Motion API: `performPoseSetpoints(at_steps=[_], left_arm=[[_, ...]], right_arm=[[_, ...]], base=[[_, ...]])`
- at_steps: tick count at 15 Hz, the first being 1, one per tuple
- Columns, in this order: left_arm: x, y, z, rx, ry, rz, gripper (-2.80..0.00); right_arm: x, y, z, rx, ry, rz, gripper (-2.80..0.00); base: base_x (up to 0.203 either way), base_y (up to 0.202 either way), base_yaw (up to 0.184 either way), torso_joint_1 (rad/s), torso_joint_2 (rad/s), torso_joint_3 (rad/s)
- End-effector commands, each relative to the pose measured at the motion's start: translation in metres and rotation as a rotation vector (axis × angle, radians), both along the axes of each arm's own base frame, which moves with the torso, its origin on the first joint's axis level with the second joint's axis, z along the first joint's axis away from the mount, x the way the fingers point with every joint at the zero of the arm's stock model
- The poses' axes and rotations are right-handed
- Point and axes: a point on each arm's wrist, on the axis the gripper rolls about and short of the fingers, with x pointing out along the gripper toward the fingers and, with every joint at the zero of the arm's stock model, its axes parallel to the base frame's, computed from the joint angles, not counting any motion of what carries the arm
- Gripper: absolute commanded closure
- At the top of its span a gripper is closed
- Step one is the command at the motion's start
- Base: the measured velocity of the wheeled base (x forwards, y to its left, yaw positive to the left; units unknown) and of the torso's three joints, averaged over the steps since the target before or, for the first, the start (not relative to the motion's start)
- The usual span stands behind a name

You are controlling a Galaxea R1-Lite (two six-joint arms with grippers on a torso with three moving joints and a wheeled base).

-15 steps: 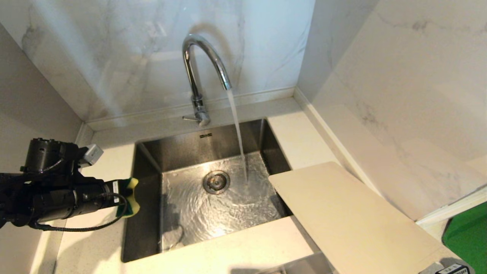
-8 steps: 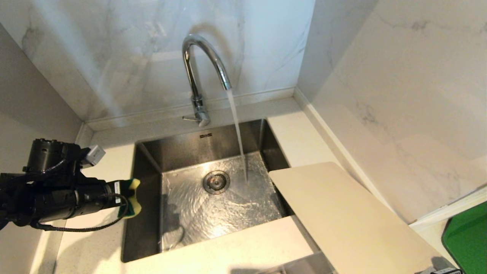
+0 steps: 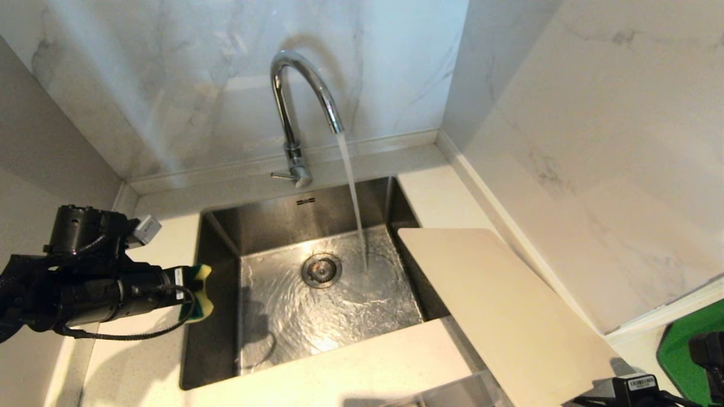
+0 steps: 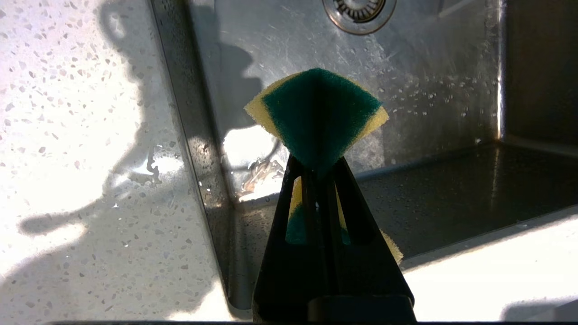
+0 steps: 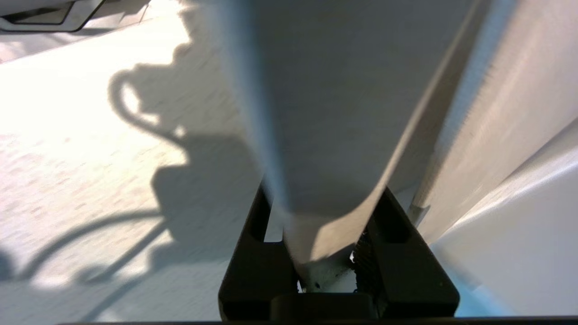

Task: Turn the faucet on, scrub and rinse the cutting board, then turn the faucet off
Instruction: Put down the cutting board

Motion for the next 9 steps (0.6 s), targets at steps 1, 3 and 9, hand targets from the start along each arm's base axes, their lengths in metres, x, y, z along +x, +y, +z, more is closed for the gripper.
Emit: performPoseSetpoints(at_steps=[1, 3, 9], left_arm=[[0.002, 0.0, -0.002, -0.001, 0.005, 0.002, 0.0], [0.002, 0.0, -0.001, -0.001, 0.004, 0.002, 0.0], [0.004, -0.001, -0.004, 0.001, 0.011, 0.002, 0.0]], right_arm=[[0.013, 0.007, -0.001, 0.011, 0.028, 0.02, 0.0], [0.015, 0.009, -0.003, 0.02, 0.046, 0.018, 0.0], [0.027, 0.01, -0.009, 0.031, 0.092, 0.013, 0.0]], base=[[0.0, 0.0, 0.0, 0.0, 0.0, 0.0], [0.0, 0.0, 0.0, 0.0, 0.0, 0.0], [0.0, 0.0, 0.0, 0.0, 0.0, 0.0]])
